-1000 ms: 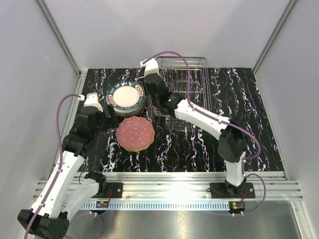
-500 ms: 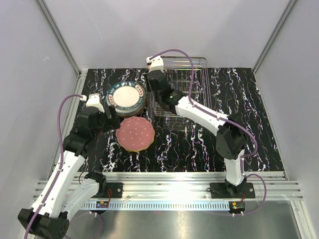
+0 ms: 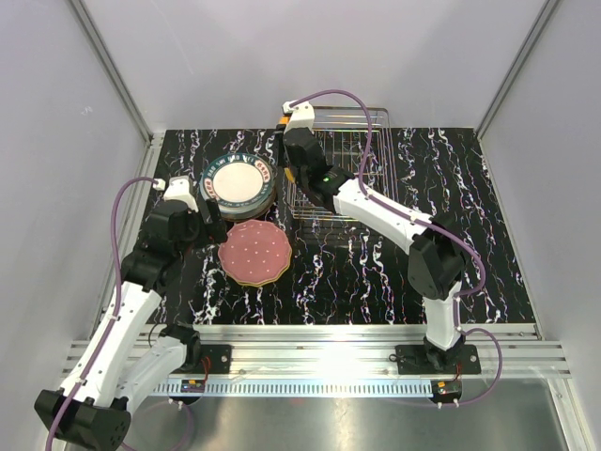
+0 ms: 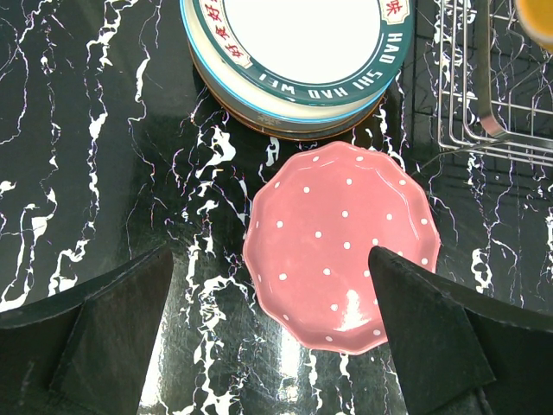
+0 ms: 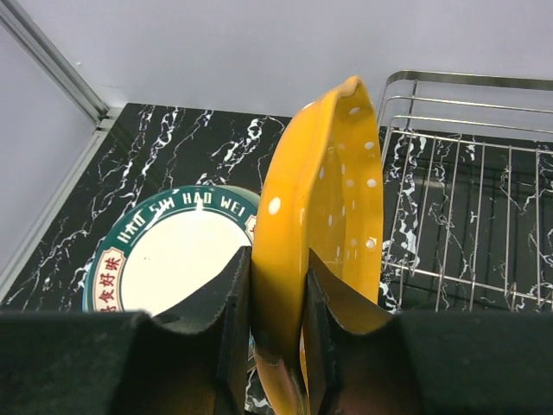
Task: Load the plates into the dish rack
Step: Insert the plate into the dish rack
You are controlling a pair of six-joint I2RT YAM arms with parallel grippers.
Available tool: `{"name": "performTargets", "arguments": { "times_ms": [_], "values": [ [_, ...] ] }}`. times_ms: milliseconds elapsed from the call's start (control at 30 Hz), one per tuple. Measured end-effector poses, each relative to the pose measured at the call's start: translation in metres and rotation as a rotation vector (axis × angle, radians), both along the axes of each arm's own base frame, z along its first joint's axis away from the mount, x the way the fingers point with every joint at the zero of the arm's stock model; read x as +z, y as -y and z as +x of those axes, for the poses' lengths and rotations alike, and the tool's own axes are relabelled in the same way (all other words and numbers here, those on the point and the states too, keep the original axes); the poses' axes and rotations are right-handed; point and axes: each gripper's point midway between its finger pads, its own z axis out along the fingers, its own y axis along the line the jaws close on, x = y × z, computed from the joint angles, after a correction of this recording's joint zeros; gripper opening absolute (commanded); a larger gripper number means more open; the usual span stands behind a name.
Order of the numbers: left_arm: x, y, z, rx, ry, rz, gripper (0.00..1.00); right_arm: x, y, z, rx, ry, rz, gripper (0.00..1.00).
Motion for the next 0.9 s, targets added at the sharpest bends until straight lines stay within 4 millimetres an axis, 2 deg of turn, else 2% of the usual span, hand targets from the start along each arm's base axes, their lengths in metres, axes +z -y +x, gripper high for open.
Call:
{"name": "performTargets", "arguments": {
  "times_ms": [167,700,900],
  "values": [
    [0.0,0.0,0.0,0.0,0.0,0.0,0.99,0.0,-0.003,0.001,0.003,-0.003,0.029,0.0],
    [-0.002,0.003,0.001,-0.013,-0.008,-0.007,0.99,-0.022,-0.001,0.005,-0.011,-0.051,0.058,0.0],
    [-0.002,0.004,0.0,-0.016,-0.008,-0.008,0.99,-0.021,-0.002,0.008,-0.012,-0.044,0.069,0.0]
  ]
}}
